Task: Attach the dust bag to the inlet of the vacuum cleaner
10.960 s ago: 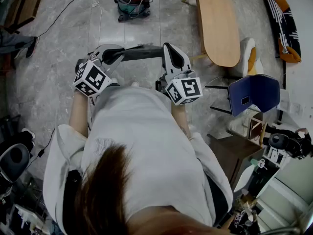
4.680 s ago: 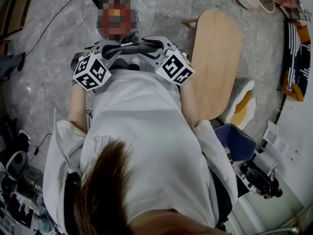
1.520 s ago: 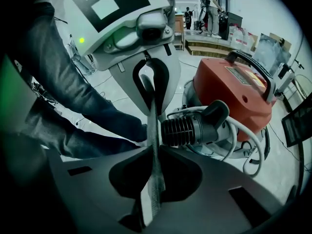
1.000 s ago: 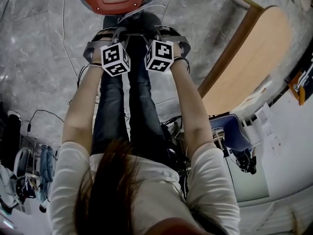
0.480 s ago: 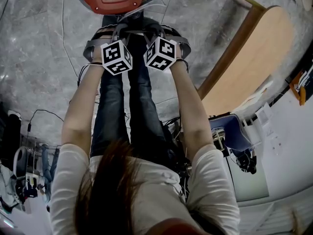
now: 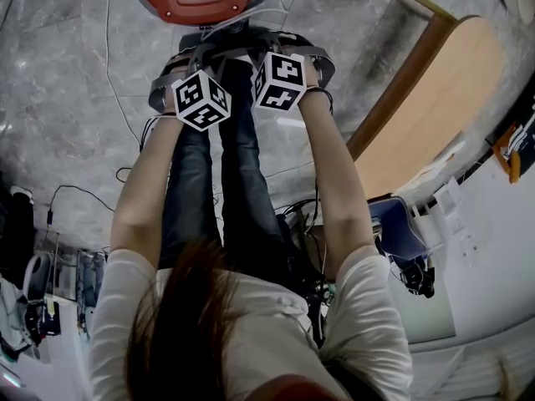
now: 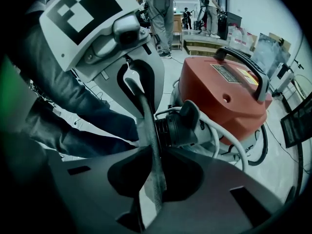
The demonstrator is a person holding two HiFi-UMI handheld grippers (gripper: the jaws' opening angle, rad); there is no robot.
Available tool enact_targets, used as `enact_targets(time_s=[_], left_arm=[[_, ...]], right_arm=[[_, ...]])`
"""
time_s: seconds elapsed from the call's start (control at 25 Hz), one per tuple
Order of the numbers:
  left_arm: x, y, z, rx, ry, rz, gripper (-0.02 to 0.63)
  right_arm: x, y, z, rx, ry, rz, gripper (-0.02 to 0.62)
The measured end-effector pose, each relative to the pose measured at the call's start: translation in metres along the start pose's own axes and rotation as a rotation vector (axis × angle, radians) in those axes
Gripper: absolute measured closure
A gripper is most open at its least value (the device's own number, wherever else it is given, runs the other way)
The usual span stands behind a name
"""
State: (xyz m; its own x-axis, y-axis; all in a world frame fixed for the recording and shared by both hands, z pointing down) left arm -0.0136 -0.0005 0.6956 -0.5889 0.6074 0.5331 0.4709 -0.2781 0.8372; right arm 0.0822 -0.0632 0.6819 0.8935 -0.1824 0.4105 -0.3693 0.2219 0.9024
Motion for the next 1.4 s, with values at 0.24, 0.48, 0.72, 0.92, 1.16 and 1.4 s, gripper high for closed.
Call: enact_targets(time_s=[0.24,0.48,0.72,0.92,1.16,1.4], left_arm=[[-0.007,0.001,-0.007,0.066,0.129,-0.025,0.54],[-0.018,0.001,-0.014,0.124,0.234,-0.039,0.532],[-0.007,-0.001,-0.011,0.059,0.054,-0.004,0.535],[-0.001,-0.001,-0.01,0.03,-0.03,0.015,0.535],[-0.009,0.001,-0.019,0.097,0.109,0.006,0.529],[-0.019,0.0,-0.025,0.146,0.208,-0.008,0.517]], right_arm=[[0.007,0.0,-0.01,0.075,0.177,0.052,0.545],[0.014,-0.001,-0.015,0.128,0.294,0.079,0.543],[0.006,0.001,-0.005,0.062,0.105,0.031,0.541],[-0.001,0.002,0.004,0.002,-0.01,0.003,0.538],[0.006,0.001,-0.001,0.067,0.145,0.055,0.535],[0.008,-0.001,-0.004,0.106,0.209,0.074,0.534]])
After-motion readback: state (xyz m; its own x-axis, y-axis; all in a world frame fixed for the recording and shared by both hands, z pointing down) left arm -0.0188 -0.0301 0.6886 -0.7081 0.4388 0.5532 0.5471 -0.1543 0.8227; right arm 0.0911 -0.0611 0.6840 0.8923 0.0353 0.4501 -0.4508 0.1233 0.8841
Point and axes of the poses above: the fingertips, and each gripper's own axes: y forward along the fingers, z to its right, x out of its underside, the point moved 10 cm from there along -y, backward along the fingers, and after that the axes turned 7 degrees about z, right-handed, at the moved point
